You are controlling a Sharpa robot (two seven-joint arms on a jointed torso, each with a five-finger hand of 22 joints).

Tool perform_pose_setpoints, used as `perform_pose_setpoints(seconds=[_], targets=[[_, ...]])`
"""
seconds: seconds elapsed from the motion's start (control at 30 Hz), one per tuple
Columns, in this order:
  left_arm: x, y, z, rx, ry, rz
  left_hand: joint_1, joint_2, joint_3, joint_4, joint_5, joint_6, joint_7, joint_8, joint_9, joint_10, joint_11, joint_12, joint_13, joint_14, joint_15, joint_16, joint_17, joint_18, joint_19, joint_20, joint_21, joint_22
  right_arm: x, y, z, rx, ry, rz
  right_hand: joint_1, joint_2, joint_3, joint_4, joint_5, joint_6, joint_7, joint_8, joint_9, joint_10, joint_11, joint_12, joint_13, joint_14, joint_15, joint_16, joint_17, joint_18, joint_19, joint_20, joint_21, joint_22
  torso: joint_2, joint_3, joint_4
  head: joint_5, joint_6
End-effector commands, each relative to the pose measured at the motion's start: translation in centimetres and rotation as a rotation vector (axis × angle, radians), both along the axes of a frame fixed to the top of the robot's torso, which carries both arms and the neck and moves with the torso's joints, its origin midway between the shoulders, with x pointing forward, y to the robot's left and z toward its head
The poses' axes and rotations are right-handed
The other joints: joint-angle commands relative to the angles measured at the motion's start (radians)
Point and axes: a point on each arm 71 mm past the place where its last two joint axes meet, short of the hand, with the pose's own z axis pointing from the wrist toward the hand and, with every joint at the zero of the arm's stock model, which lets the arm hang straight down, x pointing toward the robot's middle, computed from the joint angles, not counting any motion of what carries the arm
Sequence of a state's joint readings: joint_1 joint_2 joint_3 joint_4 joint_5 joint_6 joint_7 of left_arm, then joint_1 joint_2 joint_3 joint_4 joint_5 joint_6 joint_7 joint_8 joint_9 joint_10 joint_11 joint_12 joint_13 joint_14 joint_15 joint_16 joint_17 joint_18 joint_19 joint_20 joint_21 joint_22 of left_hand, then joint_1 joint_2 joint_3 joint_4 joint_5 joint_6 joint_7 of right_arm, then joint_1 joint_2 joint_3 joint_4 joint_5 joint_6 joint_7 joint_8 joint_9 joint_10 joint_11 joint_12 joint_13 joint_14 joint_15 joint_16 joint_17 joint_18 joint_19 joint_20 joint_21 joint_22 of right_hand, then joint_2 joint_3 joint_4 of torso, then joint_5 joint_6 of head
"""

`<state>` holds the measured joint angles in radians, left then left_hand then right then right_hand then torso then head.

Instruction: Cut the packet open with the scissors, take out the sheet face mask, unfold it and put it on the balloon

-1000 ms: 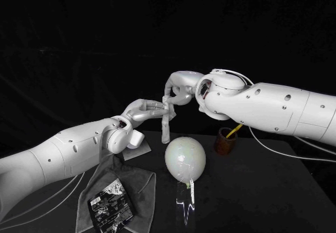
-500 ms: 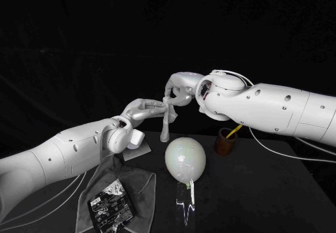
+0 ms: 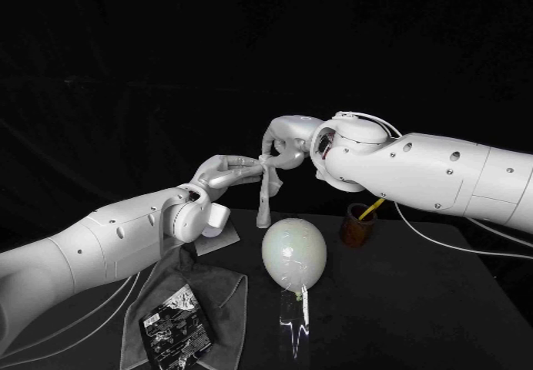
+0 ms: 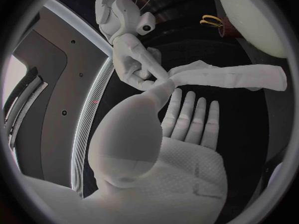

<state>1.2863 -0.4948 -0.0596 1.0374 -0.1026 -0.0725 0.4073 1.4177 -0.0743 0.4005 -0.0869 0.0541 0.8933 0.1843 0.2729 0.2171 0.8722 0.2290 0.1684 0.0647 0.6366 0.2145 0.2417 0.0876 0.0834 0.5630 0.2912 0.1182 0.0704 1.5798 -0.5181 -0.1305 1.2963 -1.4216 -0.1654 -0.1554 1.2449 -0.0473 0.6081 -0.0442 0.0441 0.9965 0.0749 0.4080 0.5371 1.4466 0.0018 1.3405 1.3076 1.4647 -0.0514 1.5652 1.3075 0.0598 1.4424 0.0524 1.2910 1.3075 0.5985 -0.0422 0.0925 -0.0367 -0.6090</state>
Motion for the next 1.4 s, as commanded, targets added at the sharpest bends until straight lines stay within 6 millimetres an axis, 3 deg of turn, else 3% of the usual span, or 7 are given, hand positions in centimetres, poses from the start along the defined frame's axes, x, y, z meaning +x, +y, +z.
perform_pose_setpoints(seconds=[0.03, 0.43, 1.0, 1.2, 1.4], targets=[[0.10, 0.02, 0.30, -0.035, -0.012, 0.022, 0.001, 0.007, 0.006, -0.001, -0.006, 0.008, 0.000, 0.001, -0.001, 0.001, -0.008, 0.000, 0.000, 0.005, -0.002, -0.005, 0.001, -0.015, 0.003, 0.000, -0.004, -0.001, 0.00, 0.04, -0.05, -0.012, 0.004, 0.005, 0.004, 0.002, -0.003, 0.000, 0.004, 0.007, 0.002, 0.003, 0.016, 0.005, 0.000, 0.006, 0.084, 0.105, -0.004, 0.003, 0.257, -0.002, 0.005, 0.000, 0.004, 0.187, 0.000, 0.0000, 0.0002, 0.000, 0.001], [-0.03, -0.44, 0.27, -0.032, -0.007, -0.012, 0.000, 0.012, 0.029, -0.005, -0.007, 0.067, 0.009, 0.027, 0.010, 0.007, -0.023, 0.001, 0.000, 0.025, -0.010, -0.004, 0.005, -0.014, 0.004, -0.001, -0.009, -0.004, 0.01, 0.18, -0.06, -0.012, 0.004, 0.006, 0.004, 0.002, -0.003, 0.000, 0.004, 0.007, 0.002, 0.003, 0.016, 0.005, 0.000, 0.006, 0.084, 0.105, -0.004, 0.003, 0.257, -0.002, 0.005, 0.000, 0.004, 0.187, 0.000, -0.0002, 0.0001, 0.000, 0.000], [-0.15, -0.76, 0.21, -0.020, -0.001, -0.032, -0.032, -0.036, 0.010, -0.002, -0.007, -0.003, 0.020, -0.024, -0.012, 0.007, -0.015, -0.003, 0.000, 0.017, -0.005, -0.015, 0.007, -0.011, 0.004, 0.000, -0.017, -0.007, 0.07, 0.17, -0.05, -0.010, 0.002, 0.004, 0.003, 0.002, -0.003, 0.002, 0.004, 0.007, 0.001, 0.004, 0.016, 0.006, 0.000, 0.007, 0.086, 0.105, -0.005, 0.003, 0.257, -0.003, 0.005, -0.001, 0.005, 0.187, 0.000, 0.0000, -0.0003, 0.001, -0.001], [-0.17, -0.80, 0.21, -0.018, -0.002, -0.036, -0.029, -0.032, 0.012, -0.002, -0.007, 0.006, 0.023, -0.021, -0.012, 0.009, -0.018, -0.002, 0.000, 0.026, -0.007, -0.013, 0.008, -0.011, 0.004, 0.000, -0.018, -0.007, 0.09, 0.16, -0.05, -0.011, 0.002, 0.003, 0.003, 0.002, -0.003, 0.002, 0.004, 0.007, 0.001, 0.004, 0.016, 0.006, 0.000, 0.007, 0.086, 0.105, -0.005, 0.003, 0.257, -0.003, 0.005, -0.001, 0.005, 0.187, 0.000, 0.0001, 0.0004, 0.000, -0.001], [-0.17, -0.85, 0.23, -0.018, -0.006, -0.035, -0.013, -0.001, 0.036, -0.002, -0.007, 0.084, 0.003, 0.020, 0.003, 0.052, -0.037, 0.016, 0.004, 0.084, -0.023, 0.013, 0.022, -0.007, 0.004, -0.001, -0.023, -0.007, 0.10, 0.14, -0.05, -0.010, 0.002, 0.002, 0.003, 0.002, -0.003, 0.002, 0.004, 0.007, 0.001, 0.004, 0.016, 0.006, 0.000, 0.007, 0.086, 0.105, -0.005, 0.003, 0.257, -0.003, 0.005, -0.001, 0.005, 0.187, 0.000, 0.0001, 0.0003, 0.000, 0.000]])
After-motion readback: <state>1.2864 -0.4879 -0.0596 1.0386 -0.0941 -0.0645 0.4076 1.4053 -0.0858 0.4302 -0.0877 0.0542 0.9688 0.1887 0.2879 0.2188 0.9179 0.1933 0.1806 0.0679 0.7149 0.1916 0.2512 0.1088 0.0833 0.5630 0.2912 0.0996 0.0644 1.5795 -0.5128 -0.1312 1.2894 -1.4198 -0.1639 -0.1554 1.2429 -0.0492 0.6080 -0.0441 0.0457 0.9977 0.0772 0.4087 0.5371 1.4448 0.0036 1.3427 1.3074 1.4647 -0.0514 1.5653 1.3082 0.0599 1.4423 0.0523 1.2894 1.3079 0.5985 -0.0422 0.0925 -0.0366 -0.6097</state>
